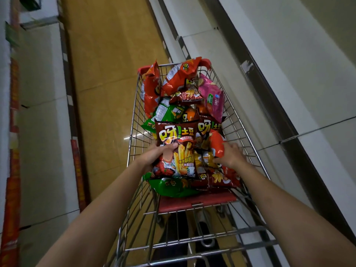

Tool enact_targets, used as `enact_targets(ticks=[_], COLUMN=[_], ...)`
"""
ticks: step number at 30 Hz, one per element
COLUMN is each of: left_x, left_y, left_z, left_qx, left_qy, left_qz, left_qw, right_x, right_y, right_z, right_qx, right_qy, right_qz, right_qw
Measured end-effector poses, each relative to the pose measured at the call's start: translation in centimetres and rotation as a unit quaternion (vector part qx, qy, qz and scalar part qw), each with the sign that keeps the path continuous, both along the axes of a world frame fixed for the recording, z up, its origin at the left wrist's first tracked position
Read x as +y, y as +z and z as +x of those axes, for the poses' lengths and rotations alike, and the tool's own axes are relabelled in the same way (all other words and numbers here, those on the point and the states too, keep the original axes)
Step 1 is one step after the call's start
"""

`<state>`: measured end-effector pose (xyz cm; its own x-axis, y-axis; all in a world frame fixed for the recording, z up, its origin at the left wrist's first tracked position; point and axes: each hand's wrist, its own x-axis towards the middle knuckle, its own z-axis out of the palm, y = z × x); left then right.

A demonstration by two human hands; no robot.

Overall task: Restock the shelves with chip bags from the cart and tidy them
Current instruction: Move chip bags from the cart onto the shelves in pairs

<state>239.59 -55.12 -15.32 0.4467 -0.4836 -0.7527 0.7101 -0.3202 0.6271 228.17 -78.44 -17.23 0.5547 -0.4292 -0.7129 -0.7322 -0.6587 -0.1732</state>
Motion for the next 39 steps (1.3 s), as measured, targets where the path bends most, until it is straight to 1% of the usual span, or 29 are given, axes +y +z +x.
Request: enact_targets(ticks=[2, 4, 6, 10, 14, 16, 17, 18, 20, 21, 22, 27, 30, 34, 36, 39], left_x=[-0.3, -0.6, -0.9, -1.1, -1.1, -0.9, -0.8, -0.7, -0.4, -0.2, 0.0, 1.1, 1.9, 2.6, 3.0, 3.4], left_y=[-0.5, -0.7, -0.8, -0.3, 0.7, 1.3, 1.7, 2.2, 3.2, 3.8, 4.5, 8.4, 10.6, 13.3, 14.5, 16.6], left_z=[0.0, -0.1, -0.1, -0.1, 0.0, 0.0, 0.0, 0.0, -0.1, -0.2, -0.3, -1.5, -2.8, -4.9, -6.2, -8.2], left_qx=[-0.006, 0.004, 0.004, -0.008, -0.022, -0.018, -0.013, -0.01, -0.004, -0.004, -0.005, -0.02, -0.051, -0.084, -0.099, -0.127], left_qy=[-0.005, -0.013, -0.021, -0.013, 0.0, 0.008, 0.016, 0.024, 0.043, 0.053, 0.065, 0.115, 0.132, 0.115, 0.104, 0.09], left_qz=[0.002, 0.001, 0.005, 0.003, -0.03, -0.052, -0.063, -0.077, -0.101, -0.107, -0.113, -0.153, -0.178, -0.188, -0.196, -0.198], left_qw=[1.0, 1.0, 1.0, 1.0, 0.999, 0.998, 0.998, 0.997, 0.994, 0.993, 0.991, 0.981, 0.974, 0.972, 0.97, 0.968], right_x=[0.0, 0.1, 0.3, 0.0, -0.2, -0.4, -0.6, -0.7, -0.7, -0.6, -0.5, 0.4, 0.7, 1.4, 1.7, 2.3], right_y=[-0.8, -1.2, -1.2, -0.4, 2.2, 3.6, 4.1, 4.8, 6.4, 7.2, 8.1, 11.4, 13.8, 17.1, 18.5, 20.9], right_z=[-1.0, -1.5, -1.6, -1.1, 0.2, 0.8, 0.9, 1.0, 1.0, 0.9, 0.7, -0.3, -1.3, -3.3, -4.4, -5.9], right_qx=[0.031, 0.031, 0.004, -0.047, -0.089, -0.123, -0.146, -0.168, -0.2, -0.209, -0.218, -0.254, -0.272, -0.298, -0.316, -0.335], right_qy=[0.018, 0.041, 0.045, 0.032, -0.021, -0.081, -0.127, -0.182, -0.275, -0.301, -0.308, -0.316, -0.297, -0.263, -0.241, -0.182], right_qz=[-0.008, -0.036, -0.055, -0.062, -0.04, 0.01, 0.05, 0.099, 0.198, 0.238, 0.264, 0.329, 0.357, 0.387, 0.386, 0.352], right_qw=[0.999, 0.998, 0.997, 0.996, 0.995, 0.989, 0.98, 0.964, 0.919, 0.899, 0.888, 0.853, 0.843, 0.832, 0.832, 0.855])
